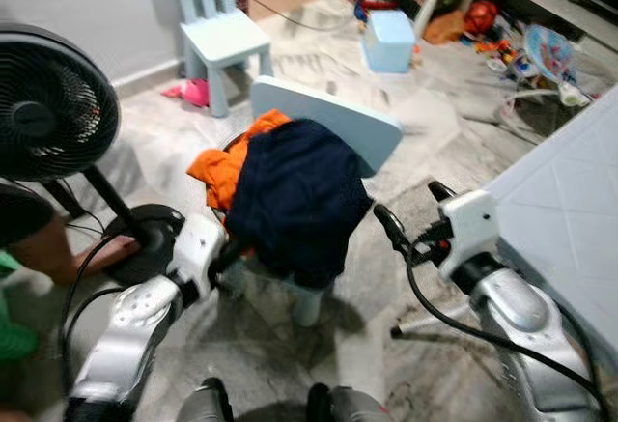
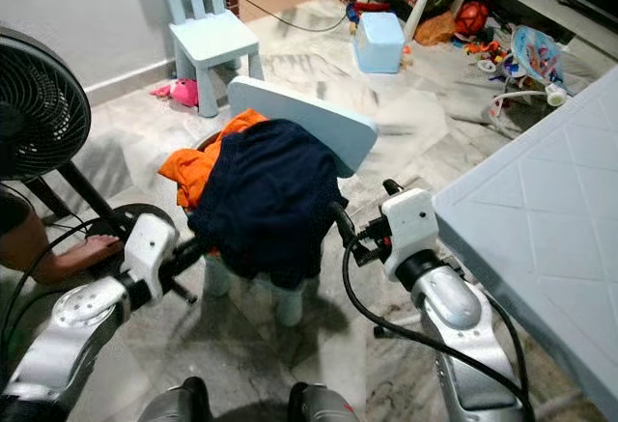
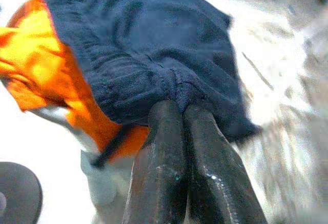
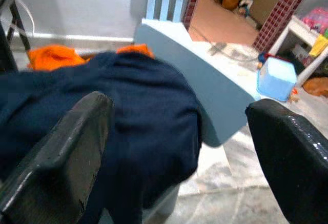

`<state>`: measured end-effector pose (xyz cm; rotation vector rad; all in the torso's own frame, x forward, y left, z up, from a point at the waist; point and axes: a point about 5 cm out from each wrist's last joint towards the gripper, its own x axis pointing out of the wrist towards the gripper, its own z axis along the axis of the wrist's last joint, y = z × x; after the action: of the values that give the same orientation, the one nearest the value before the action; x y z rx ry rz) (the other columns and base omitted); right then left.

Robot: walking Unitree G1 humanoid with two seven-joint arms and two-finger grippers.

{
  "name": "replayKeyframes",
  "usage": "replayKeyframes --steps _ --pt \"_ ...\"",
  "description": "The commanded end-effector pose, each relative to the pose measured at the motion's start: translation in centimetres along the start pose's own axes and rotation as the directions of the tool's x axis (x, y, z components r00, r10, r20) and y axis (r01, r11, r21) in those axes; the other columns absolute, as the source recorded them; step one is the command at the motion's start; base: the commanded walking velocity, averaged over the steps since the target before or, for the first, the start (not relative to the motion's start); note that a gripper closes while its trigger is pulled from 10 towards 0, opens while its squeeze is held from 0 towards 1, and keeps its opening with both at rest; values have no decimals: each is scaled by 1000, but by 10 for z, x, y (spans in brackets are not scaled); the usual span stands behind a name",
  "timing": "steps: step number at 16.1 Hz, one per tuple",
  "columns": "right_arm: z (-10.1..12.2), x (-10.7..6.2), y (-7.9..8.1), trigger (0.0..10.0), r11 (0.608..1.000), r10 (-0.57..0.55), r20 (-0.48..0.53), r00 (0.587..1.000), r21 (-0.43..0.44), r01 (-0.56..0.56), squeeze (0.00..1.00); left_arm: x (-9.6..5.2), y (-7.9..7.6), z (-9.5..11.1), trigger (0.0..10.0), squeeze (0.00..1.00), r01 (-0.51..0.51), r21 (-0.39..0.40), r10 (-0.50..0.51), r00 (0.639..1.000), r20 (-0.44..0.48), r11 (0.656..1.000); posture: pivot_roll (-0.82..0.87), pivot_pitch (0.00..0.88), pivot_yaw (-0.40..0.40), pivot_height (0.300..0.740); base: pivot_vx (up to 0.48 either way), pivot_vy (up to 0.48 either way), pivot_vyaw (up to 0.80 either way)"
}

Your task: Hang hanger

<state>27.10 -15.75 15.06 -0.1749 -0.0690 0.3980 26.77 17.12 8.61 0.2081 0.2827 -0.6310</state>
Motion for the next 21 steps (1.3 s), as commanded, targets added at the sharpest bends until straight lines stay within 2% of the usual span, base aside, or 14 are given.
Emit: replayKeyframes --steps 1,3,6,8,11,13,14,16,17,18,21 --pt "-2 0 -2 10000 1000 -10 -2 1000 -12 10 0 -2 -8 -4 0 0 63 12 -63 997 -43 998 -76 94 -100 740 0 0 0" --pt "-4 4 -3 10000 1000 -14 7 1000 -14 14 0 -4 -7 -15 0 0 31 0 -31 996 -82 1000 -78 83 -97 740 0 0 0" --pt "-5 3 -6 10000 1000 -15 15 1000 -27 16 0 1 -5 -18 0 0 -51 -53 47 997 -63 997 -92 71 -102 740 0 0 0" --pt "-6 5 -9 10000 999 -17 19 1000 -36 18 0 3 -7 -11 0 0 -53 -62 51 998 -28 997 -86 59 -105 740 0 0 0" --pt "-6 10 -8 10000 999 -14 28 1000 -37 15 0 3 5 -4 0 0 -96 -41 96 995 -5 995 -76 51 -102 740 0 0 0" --pt "-8 11 -5 10000 1000 -15 29 999 -26 16 0 3 13 16 0 0 -160 25 157 983 97 987 -68 42 -95 740 0 0 0" --pt "-13 10 -5 10000 1000 -20 18 1000 4 20 0 5 3 36 0 0 -106 79 92 981 172 991 -51 25 -83 740 0 0 0" --pt "-18 12 -3 10000 999 -16 3 1000 41 16 0 6 -8 45 0 0 -37 145 9 981 192 989 -38 11 -74 740 0 0 0" --pt "-19 12 -2 10000 999 -14 0 1000 50 14 0 6 -11 47 0 0 -18 164 -14 981 194 986 -31 5 -69 740 0 0 0" --pt "-22 15 2 10000 997 1 2 1000 77 -1 0 5 -21 50 0 0 63 196 -99 978 184 979 -14 0 -56 740 0 0 0" --pt "-24 20 6 10000 995 8 6 1000 96 -8 0 -1 -28 46 0 0 172 233 -205 970 128 957 -3 0 -48 740 0 0 0"
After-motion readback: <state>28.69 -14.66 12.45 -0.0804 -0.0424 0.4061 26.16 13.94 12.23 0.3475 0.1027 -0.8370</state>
